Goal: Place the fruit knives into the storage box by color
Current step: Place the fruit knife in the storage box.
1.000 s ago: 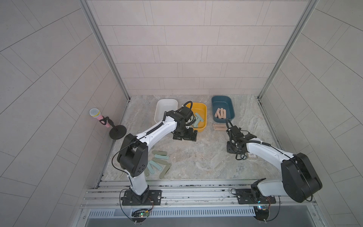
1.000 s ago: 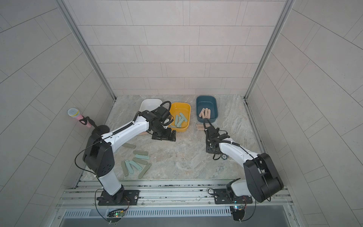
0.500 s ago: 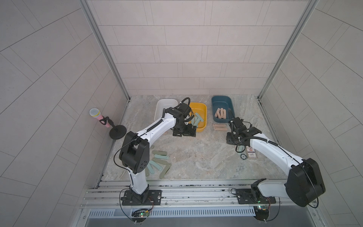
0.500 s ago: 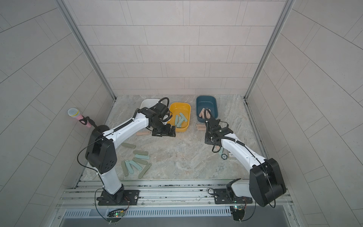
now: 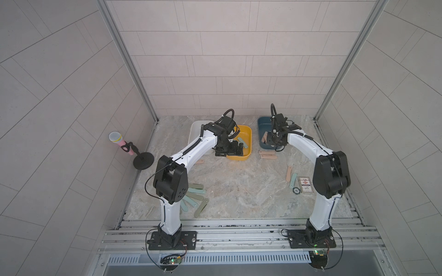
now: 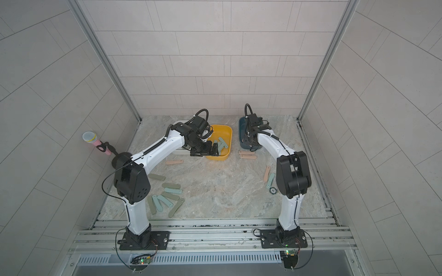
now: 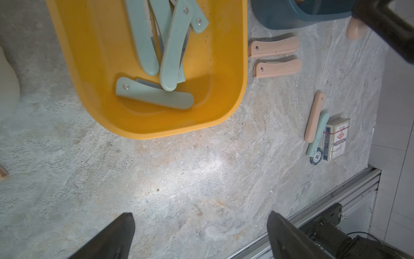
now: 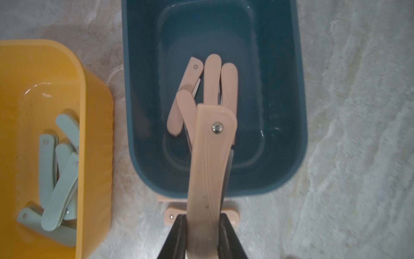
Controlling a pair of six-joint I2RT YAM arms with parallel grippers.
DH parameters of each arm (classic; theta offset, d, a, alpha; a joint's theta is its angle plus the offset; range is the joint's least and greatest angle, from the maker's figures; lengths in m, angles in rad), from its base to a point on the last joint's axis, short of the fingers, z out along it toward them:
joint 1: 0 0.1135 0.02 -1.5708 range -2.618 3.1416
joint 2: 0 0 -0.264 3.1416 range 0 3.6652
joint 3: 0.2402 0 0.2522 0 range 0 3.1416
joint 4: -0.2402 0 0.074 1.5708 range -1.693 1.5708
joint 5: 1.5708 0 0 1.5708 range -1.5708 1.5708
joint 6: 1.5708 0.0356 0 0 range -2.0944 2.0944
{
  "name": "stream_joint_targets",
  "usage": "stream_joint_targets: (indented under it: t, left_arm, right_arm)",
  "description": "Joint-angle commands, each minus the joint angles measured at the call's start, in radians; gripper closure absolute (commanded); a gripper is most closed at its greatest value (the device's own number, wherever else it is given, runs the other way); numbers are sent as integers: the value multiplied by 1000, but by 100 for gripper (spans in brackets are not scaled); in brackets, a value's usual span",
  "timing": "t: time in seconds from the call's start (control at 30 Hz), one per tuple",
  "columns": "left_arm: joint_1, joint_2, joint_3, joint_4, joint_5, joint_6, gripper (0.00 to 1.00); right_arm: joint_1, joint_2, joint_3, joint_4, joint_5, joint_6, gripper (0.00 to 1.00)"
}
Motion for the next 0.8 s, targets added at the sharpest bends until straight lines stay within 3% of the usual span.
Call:
stream_joint_targets:
  t: [0.0,0.2,0.47,0.67,0.77]
  left_arm:
    - [13,17,23,-38,-8,8,0]
    - [13,8,4,-38,9,2,0]
    - [13,-58,-85,14,22,-14,0]
    - [13,-74,-152,35,31,-5,0]
    - [13,-81,-178,45,37,-1,0]
  right_arm:
    - [-18,79,109,-48,-35,-31,71]
    - [-18,8,71,-50,-51,-43,55]
    - [0,-276,-356,94,-76,-51,54]
    - [-6,-203,-401,121,-109,-103,55]
    - [-6,-158,-402,154,-116,-132,50]
